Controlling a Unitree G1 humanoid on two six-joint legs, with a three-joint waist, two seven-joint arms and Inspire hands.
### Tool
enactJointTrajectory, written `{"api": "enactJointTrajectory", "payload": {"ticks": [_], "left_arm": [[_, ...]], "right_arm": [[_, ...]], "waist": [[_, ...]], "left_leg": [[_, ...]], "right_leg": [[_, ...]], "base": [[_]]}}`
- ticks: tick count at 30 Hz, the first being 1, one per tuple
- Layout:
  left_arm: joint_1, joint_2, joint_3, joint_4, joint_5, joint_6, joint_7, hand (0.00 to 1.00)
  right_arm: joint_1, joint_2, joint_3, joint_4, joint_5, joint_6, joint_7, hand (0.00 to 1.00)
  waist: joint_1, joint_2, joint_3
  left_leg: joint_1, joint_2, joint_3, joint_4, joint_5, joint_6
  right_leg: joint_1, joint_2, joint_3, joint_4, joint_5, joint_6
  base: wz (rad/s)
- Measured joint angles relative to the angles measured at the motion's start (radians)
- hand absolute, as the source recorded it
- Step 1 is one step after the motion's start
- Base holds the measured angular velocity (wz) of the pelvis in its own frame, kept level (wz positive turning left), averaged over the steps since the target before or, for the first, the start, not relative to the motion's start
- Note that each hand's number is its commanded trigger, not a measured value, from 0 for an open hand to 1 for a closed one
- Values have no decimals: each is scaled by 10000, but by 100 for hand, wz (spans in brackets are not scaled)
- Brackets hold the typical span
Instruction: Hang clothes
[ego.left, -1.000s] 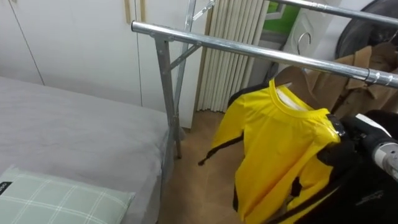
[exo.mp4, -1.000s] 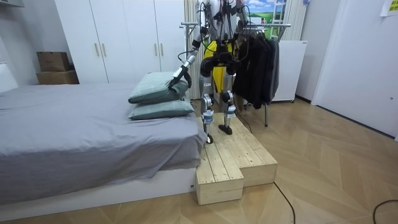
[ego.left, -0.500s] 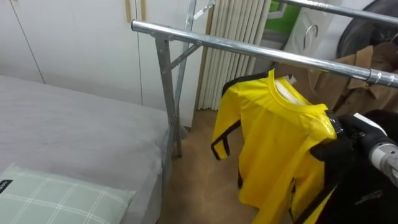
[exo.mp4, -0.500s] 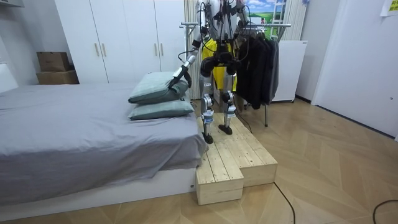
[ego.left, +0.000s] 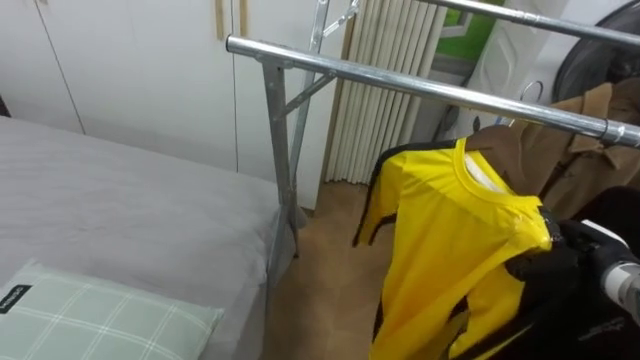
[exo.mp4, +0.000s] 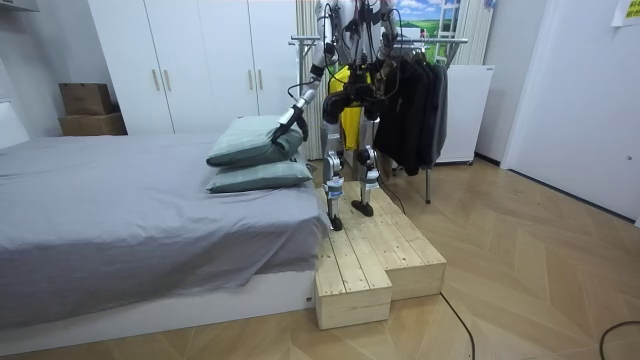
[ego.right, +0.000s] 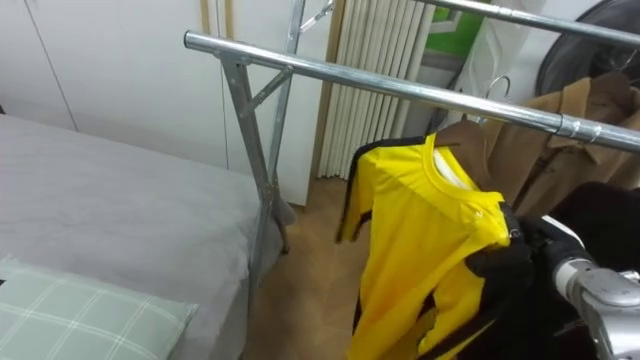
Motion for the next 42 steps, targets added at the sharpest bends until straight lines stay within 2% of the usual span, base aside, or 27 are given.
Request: {"api": "enactJointTrajectory", "payload": {"ticks": [9, 25, 42], "left_arm": [[-2, 11, -441, -72, 0, -17, 184, 0], [-1, 22, -443, -69, 2, -91, 72, 0], [1, 326, -438, -217, 4, -138, -510, 0]], "right_arm": [[-461, 2, 30, 1101, -6, 2, -114, 100], [-524, 1, 33, 1618, -17, 3, -137, 100], [-776, 1, 55, 2715, -1, -2, -105, 100]], "waist": [[226, 21, 8], [326, -29, 50], [505, -138, 76]], "left_leg": [[-16, -8, -190, -2, 5, -8], [-9, -13, -209, -20, 8, -11], [-134, -19, -331, 32, 10, -8]], "right_leg": [[52, -43, -176, -8, -44, -22], [43, -48, -191, 25, -79, -26], [67, -69, -261, -121, -87, -17]], "base": [[6], [0], [1]]}}
